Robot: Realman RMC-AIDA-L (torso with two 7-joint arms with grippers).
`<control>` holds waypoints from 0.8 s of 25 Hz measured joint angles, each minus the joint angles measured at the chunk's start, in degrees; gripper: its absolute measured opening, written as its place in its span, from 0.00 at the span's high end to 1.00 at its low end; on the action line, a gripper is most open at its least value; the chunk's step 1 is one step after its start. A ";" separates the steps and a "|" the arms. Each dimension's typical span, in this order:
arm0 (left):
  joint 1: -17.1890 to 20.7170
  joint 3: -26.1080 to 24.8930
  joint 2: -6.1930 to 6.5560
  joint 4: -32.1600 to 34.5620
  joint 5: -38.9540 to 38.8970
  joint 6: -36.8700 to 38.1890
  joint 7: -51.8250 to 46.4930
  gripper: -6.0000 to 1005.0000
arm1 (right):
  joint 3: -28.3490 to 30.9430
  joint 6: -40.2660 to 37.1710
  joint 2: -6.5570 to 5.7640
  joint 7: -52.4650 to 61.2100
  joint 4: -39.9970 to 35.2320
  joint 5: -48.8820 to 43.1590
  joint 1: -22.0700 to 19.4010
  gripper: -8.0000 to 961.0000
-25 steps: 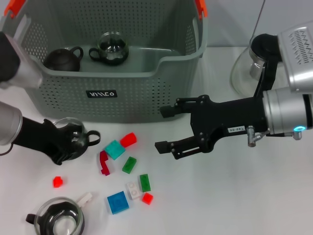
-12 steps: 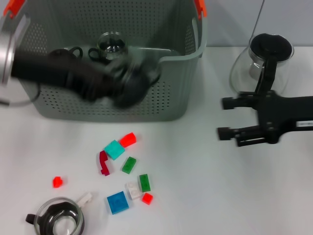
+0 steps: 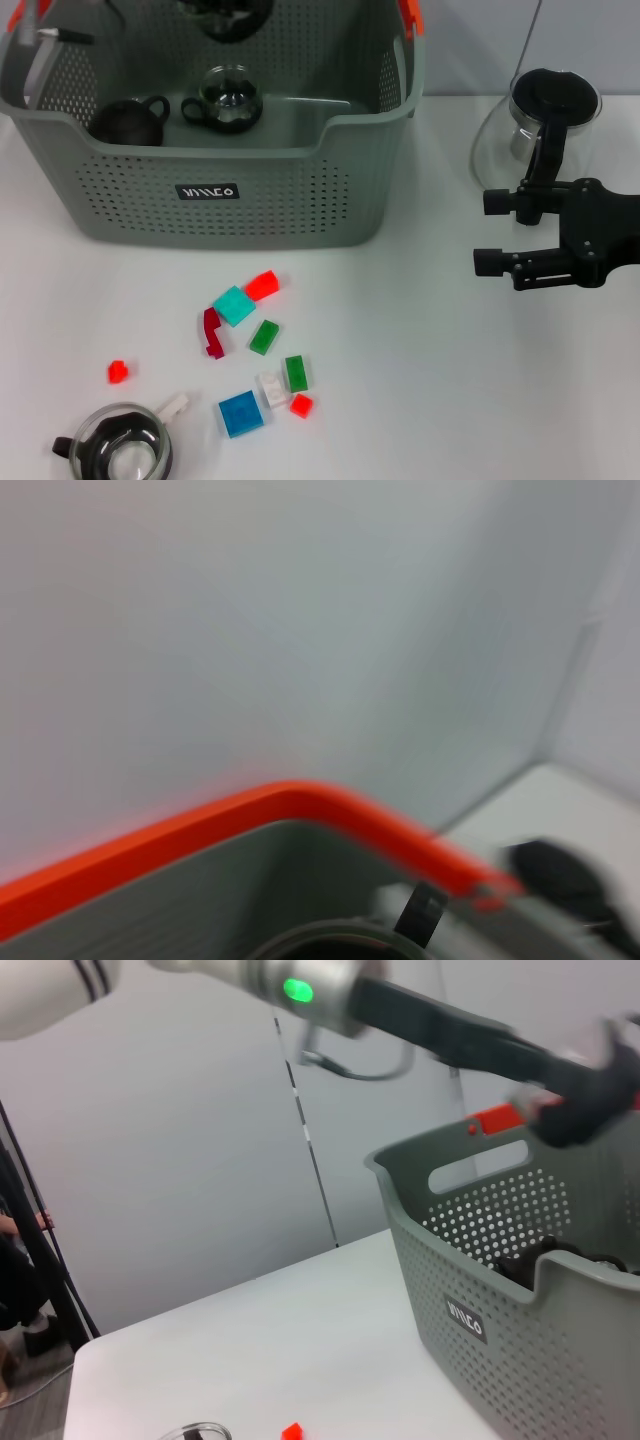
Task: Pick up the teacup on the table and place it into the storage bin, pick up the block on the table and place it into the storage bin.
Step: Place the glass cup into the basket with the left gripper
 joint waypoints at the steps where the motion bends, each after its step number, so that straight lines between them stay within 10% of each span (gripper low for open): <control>1: -1.07 0.63 0.10 -2.00 2.26 -3.02 -0.17 0.95 | -0.06 -0.01 0.10 0.01 0.02 0.00 0.09 0.05; 20: -4.63 9.18 -6.16 -17.23 20.82 -31.38 -1.32 0.94 | -0.32 0.02 1.95 -0.84 0.05 -0.79 0.45 0.05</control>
